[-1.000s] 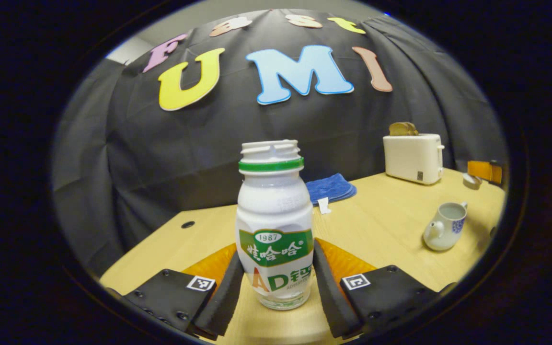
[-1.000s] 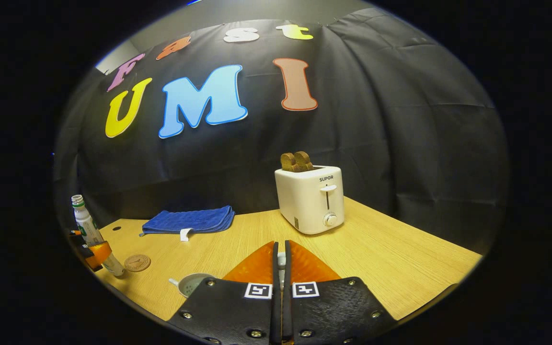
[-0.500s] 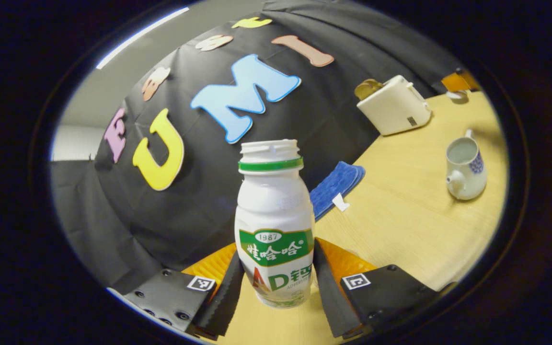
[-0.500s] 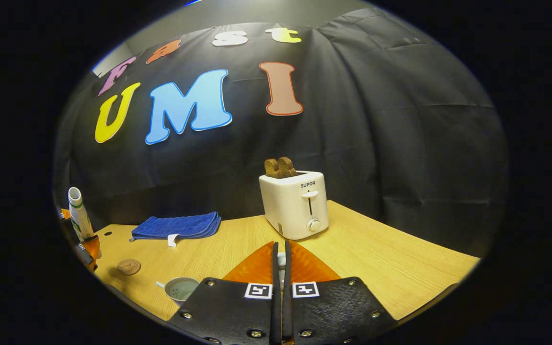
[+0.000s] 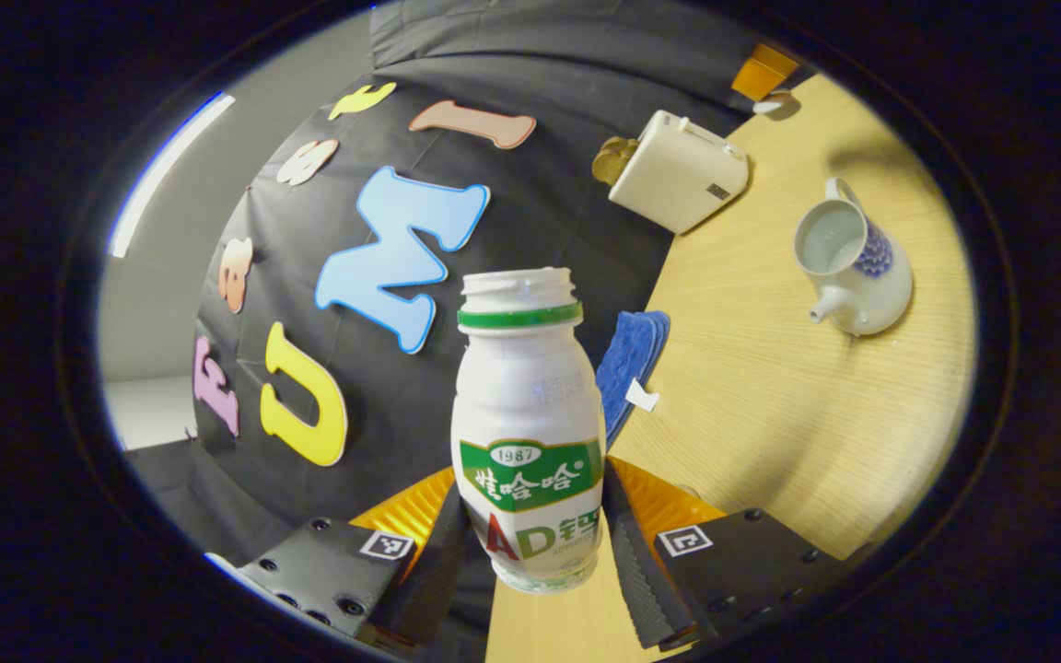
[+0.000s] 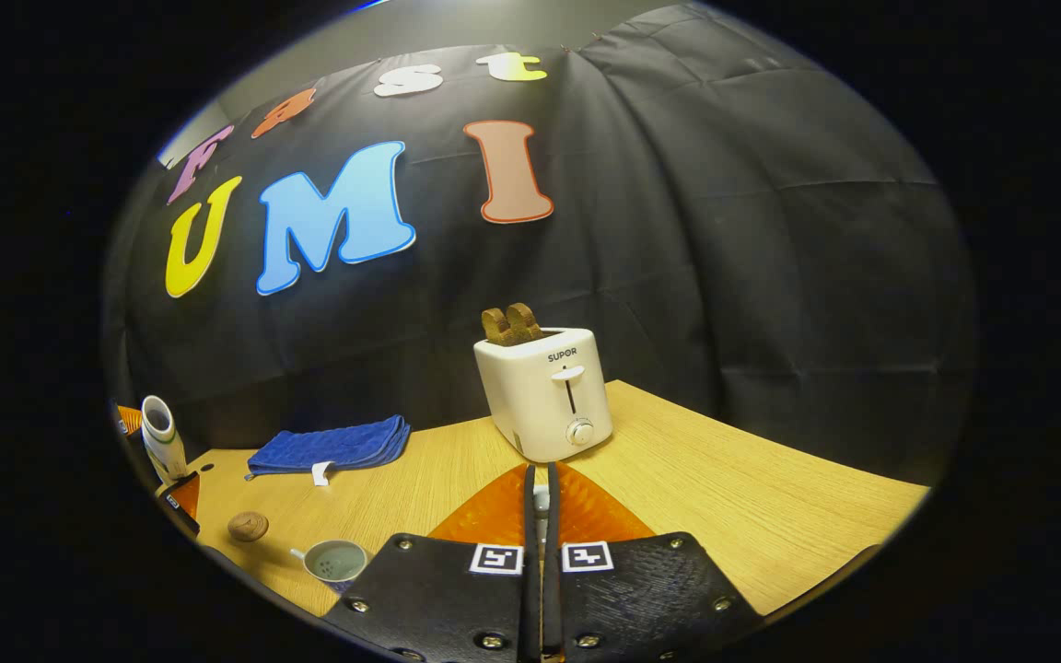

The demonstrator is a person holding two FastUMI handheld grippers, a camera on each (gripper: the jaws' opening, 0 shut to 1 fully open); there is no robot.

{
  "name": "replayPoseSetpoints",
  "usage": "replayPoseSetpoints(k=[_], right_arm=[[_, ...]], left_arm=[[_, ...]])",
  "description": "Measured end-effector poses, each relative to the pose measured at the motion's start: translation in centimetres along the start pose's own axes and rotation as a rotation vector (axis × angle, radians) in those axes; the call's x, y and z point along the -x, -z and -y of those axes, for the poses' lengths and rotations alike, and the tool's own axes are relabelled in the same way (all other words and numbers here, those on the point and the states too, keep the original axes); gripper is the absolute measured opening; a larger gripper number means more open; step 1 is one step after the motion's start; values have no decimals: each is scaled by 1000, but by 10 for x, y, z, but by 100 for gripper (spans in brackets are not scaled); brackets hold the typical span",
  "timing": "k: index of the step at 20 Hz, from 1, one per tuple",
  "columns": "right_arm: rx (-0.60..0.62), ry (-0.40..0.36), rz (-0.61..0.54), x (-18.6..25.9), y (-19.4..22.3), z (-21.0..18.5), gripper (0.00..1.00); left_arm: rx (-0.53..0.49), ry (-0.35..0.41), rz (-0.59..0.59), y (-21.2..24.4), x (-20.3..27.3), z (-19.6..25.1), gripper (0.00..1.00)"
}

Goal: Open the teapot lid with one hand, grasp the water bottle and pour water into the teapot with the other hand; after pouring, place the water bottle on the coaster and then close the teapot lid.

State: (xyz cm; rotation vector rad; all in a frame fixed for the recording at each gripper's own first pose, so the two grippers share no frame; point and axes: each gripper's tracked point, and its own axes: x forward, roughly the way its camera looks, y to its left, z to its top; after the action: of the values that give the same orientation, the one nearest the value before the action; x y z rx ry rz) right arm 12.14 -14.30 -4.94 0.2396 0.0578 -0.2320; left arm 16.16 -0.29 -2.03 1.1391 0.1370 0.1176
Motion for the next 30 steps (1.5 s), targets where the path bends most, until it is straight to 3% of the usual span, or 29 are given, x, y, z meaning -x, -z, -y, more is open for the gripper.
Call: replayPoseSetpoints(k=[1, 8, 14, 17, 18, 20, 21, 25, 26, 28, 30], right_arm=[[-13, 3, -1, -1, 1, 3, 1], [-46, 18, 32, -2, -10, 25, 1], [28, 32, 76, -1, -20, 36, 1], [37, 17, 71, -1, -19, 31, 1], [38, 16, 69, -1, -19, 31, 1], [39, 19, 69, -1, -18, 32, 1], [35, 19, 70, 0, -19, 33, 1], [10, 25, 67, -1, -19, 38, 1], [5, 30, 65, -1, -19, 39, 1], [-6, 30, 67, 0, -20, 41, 1], [-16, 31, 68, 0, -20, 42, 1]], left_arm=[[-40, -7, 9, -6, 3, 0, 81], [-238, -6, 54, -40, 5, 21, 86], [-404, 4, 64, -52, -1, 25, 86], [-469, -4, 80, -62, -4, 24, 81], [-484, -6, 83, -63, -6, 25, 85], [-509, -11, 89, -66, -7, 25, 77], [-521, -12, 94, -69, -7, 24, 85], [-571, -29, 114, -79, -4, 22, 81], [-582, -31, 118, -79, -4, 21, 85], [-590, -34, 126, -81, -6, 21, 81], [-596, -38, 125, -81, -6, 19, 85]])
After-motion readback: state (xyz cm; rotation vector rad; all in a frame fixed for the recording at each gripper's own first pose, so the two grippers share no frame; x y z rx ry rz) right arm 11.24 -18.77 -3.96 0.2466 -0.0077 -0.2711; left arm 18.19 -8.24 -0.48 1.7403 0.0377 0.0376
